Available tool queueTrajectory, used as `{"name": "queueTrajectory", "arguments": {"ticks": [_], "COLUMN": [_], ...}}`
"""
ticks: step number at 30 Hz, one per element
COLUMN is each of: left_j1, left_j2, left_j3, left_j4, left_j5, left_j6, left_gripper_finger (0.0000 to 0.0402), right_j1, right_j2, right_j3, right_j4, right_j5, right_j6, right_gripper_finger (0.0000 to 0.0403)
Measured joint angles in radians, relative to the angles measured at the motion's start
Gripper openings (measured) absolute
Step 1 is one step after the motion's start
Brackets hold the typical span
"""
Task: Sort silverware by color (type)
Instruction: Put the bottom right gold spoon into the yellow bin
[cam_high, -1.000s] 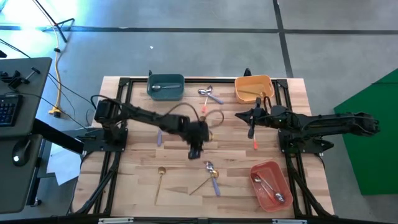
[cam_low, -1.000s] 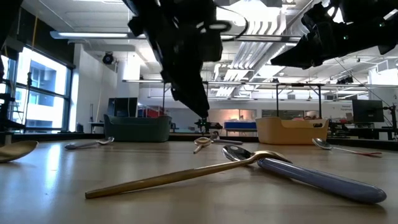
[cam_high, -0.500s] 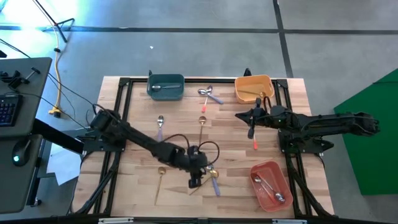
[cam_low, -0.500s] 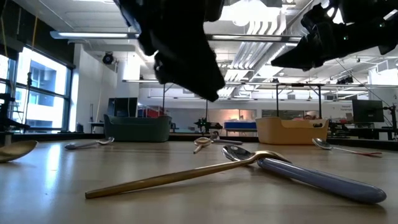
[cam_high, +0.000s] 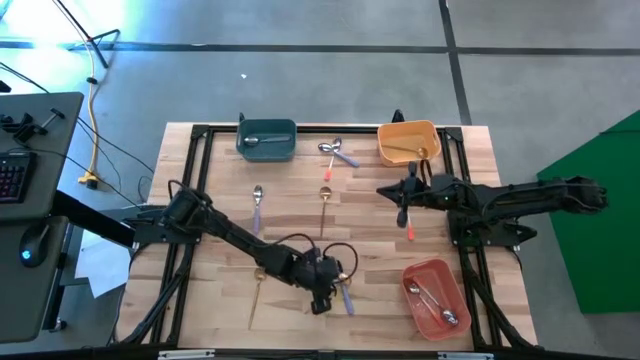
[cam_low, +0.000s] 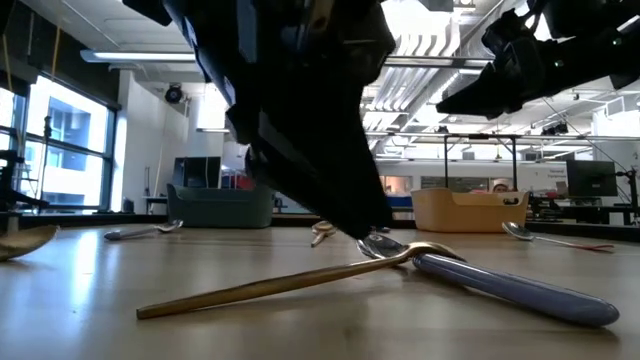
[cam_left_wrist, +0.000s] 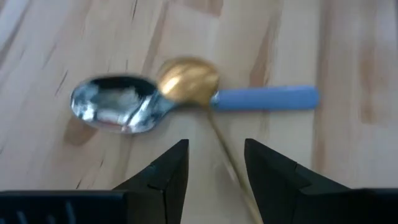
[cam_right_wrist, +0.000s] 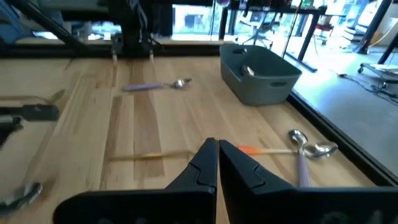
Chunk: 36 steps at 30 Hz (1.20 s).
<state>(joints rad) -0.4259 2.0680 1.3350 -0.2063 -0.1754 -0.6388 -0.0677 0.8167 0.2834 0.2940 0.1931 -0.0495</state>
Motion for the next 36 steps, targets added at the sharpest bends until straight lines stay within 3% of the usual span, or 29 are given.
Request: {"name": "queueTrajectory", "arguments": {"ticks": [12, 16, 21, 27, 30, 36], "left_j1": [-0.02, -0.017, -0.007, -0.009, -0.01, 0.007], "left_j2": [0.063, 0.063, 0.062, 0.019, -0.022, -0.115], "left_j3": [0.053, 0.054, 0.054, 0.048, 0.043, 0.046], "left_j4": [-0.083, -0.111, -0.165, -0.215, -0.241, -0.266], "left_j5": [-0.006, 0.028, 0.09, 0.13, 0.121, 0.01], "left_j6": [0.046, 0.093, 0.115, 0.152, 0.162, 0.196], "left_gripper_finger": [0.0138, 0.0101, 0.0019, 0.0006, 0.0005, 0.0003], "right_j1": [0.025, 0.025, 0.026, 0.026, 0.026, 0.026], "right_j2": [-0.001, -0.004, -0.005, -0.005, -0.005, -0.005], "right_j3": [0.001, 0.001, 0.001, 0.001, 0.001, 0.001], "right_j4": [0.01, 0.004, 0.002, 0.002, 0.003, 0.008], "right_j5": [0.04, 0.044, 0.043, 0.044, 0.044, 0.044], "right_j6": [-0.003, -0.003, -0.003, -0.005, -0.013, -0.02], "right_gripper_finger": [0.0, 0.0, 0.0, 0.0, 0.0, 0.0]}}
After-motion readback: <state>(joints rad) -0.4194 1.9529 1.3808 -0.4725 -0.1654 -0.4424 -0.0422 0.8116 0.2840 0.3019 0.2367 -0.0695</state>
